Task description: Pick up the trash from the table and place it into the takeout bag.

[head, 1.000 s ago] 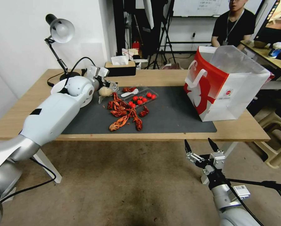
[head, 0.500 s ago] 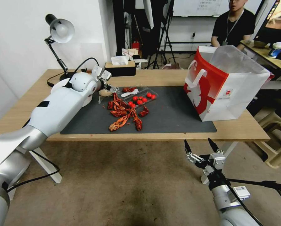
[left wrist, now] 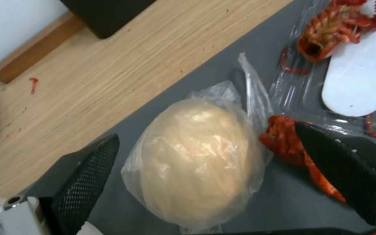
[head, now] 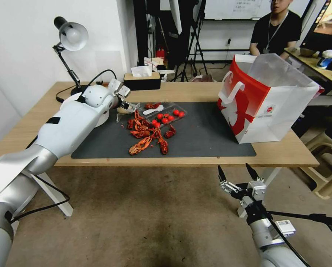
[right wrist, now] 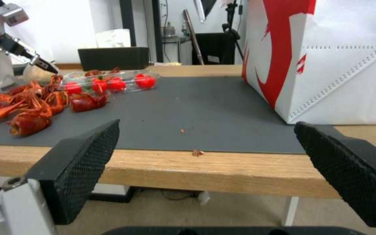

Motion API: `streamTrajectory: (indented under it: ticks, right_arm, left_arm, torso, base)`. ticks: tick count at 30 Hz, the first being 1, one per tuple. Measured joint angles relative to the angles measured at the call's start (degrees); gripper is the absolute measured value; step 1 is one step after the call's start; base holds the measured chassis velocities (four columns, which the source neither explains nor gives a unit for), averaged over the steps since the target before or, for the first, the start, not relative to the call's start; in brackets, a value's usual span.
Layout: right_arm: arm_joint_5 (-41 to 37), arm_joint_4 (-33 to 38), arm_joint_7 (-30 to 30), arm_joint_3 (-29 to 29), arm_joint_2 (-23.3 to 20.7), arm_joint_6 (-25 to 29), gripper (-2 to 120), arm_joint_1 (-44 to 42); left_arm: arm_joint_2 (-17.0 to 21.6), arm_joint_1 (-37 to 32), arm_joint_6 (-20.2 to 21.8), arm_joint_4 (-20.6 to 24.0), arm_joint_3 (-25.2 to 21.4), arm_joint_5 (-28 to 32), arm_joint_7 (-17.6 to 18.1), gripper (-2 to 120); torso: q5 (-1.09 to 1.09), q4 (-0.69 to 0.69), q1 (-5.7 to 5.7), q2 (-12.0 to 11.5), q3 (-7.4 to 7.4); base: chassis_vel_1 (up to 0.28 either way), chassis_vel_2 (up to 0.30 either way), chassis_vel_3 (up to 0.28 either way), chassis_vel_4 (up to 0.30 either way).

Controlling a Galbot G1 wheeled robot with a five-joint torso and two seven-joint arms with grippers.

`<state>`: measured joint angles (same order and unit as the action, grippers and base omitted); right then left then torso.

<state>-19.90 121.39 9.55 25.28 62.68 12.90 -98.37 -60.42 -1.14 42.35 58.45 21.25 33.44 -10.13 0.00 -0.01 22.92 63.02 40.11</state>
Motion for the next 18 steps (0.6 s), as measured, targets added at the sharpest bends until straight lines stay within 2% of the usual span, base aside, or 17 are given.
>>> streamTrajectory:
  ticks: [12, 18]
  right_arm:
    - [-0.08, -0.22, 0.00, 0.12, 0.07, 0.41, 100, -0.44]
    - [-0.08, -0.24, 0.00, 0.12, 0.14, 0.46, 100, -0.49]
  left_arm:
    - [-1.00, 0.66, -0.18, -3.43, 0.20, -1.05, -1.28, 100]
    - [-1.02, 0.78, -0.28, -4.13, 0.13, -1.04, -1.94, 93]
  torso:
    - [0.01, 0.00, 0.00, 0.00, 0.00]
    - [0.00, 0.01, 0.00, 0.01, -0.01]
  base:
    - [0.000, 0.000, 0.000, 0.000]
    - [0.000, 0.000, 0.000, 0.000]
